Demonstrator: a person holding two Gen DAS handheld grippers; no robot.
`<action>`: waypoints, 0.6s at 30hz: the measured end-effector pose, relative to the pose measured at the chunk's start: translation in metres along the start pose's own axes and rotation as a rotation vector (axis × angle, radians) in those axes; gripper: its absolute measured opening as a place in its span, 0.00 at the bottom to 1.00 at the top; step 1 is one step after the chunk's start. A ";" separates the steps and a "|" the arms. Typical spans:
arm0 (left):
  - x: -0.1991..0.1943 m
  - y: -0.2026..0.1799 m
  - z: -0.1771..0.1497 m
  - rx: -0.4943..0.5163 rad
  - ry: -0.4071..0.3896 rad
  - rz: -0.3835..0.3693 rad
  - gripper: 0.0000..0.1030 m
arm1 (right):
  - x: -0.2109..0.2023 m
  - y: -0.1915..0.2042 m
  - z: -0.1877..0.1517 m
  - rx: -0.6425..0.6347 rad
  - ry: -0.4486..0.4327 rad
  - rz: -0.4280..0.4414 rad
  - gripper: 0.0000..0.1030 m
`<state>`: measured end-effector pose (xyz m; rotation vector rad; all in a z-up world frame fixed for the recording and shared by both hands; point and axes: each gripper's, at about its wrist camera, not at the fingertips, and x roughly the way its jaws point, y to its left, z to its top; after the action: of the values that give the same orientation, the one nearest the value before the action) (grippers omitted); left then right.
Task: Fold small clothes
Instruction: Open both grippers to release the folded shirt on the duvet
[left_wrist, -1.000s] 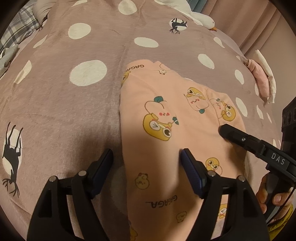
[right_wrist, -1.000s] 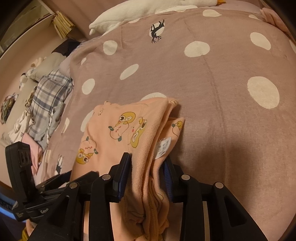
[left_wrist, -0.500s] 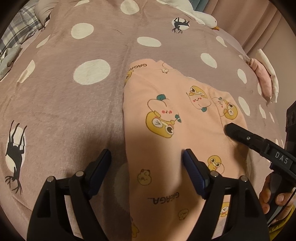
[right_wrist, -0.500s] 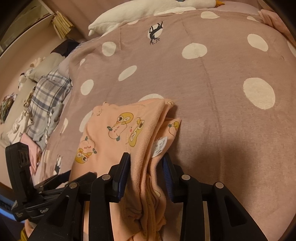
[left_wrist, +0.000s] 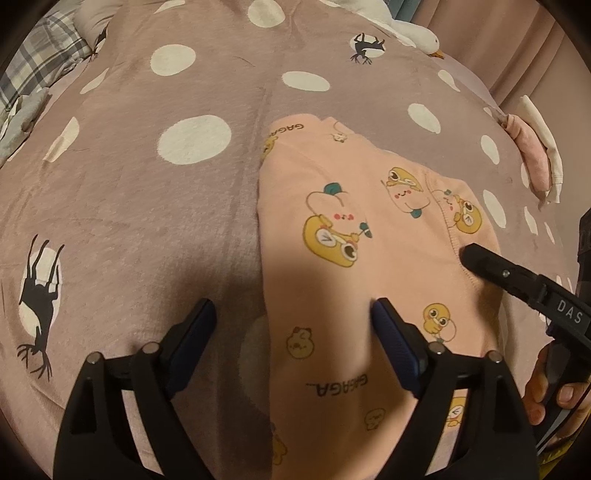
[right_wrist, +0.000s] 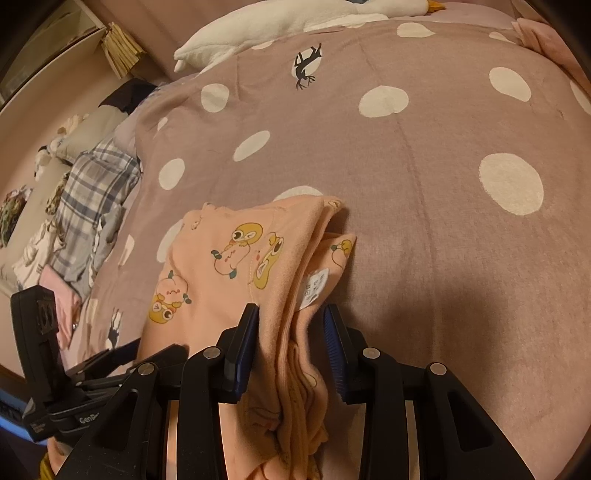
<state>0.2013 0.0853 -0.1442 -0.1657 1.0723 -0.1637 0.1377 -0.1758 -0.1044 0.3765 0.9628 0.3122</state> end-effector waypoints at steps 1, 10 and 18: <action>-0.001 0.001 -0.001 -0.003 0.001 -0.001 0.85 | 0.000 0.000 -0.001 0.001 0.000 0.000 0.33; -0.003 0.001 -0.003 0.000 -0.001 0.023 0.88 | -0.002 0.000 -0.002 0.000 -0.001 -0.006 0.33; -0.003 0.001 -0.003 -0.009 0.006 0.032 0.90 | -0.003 0.001 -0.003 0.005 -0.001 -0.018 0.42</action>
<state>0.1974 0.0870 -0.1427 -0.1556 1.0814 -0.1307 0.1335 -0.1759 -0.1035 0.3724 0.9661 0.2929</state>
